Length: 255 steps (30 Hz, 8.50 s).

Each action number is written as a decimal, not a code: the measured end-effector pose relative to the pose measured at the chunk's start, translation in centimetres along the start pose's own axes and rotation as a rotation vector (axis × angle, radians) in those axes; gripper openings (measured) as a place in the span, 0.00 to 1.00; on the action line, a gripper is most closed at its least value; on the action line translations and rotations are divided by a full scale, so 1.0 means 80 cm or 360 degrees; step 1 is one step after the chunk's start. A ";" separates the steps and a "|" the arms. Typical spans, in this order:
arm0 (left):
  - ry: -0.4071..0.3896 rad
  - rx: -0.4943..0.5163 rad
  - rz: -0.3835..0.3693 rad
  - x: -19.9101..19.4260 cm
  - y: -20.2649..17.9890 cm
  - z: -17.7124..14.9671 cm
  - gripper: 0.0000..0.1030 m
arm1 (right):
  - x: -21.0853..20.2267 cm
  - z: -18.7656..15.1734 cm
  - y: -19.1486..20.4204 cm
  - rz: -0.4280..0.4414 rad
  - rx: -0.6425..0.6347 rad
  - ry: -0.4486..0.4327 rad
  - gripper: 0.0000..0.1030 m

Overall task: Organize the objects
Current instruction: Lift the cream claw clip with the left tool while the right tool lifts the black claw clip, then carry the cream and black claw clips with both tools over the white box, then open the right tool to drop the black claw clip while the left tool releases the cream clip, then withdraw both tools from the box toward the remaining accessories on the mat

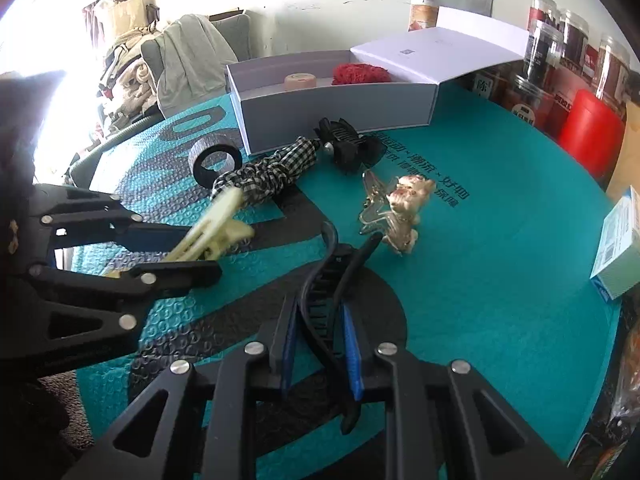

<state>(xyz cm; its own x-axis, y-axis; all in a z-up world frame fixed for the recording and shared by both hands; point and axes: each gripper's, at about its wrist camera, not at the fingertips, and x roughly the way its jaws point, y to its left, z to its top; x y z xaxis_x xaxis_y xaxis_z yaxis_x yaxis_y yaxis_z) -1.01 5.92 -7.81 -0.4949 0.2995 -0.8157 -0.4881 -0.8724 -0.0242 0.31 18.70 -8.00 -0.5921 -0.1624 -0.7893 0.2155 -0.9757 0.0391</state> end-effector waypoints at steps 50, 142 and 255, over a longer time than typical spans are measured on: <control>-0.0140 -0.0072 0.0203 -0.121 0.024 0.074 0.20 | -0.116 0.066 0.027 0.0004 -0.0226 -0.0304 0.20; 0.0058 -0.0065 0.0275 0.186 0.305 0.307 0.21 | 0.188 0.315 -0.012 0.0064 -0.0284 -0.0031 0.20; -0.0242 -0.0068 0.0290 -0.128 0.042 0.126 0.67 | -0.108 0.092 0.014 -0.0415 -0.0081 -0.0326 0.48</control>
<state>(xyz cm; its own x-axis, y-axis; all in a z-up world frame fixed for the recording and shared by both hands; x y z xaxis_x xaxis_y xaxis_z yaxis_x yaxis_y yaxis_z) -4.80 3.81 6.31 -0.6762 0.1878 -0.7124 -0.3517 -0.9320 0.0881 -0.06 17.92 3.35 -0.7750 0.0603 -0.6291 0.0718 -0.9806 -0.1825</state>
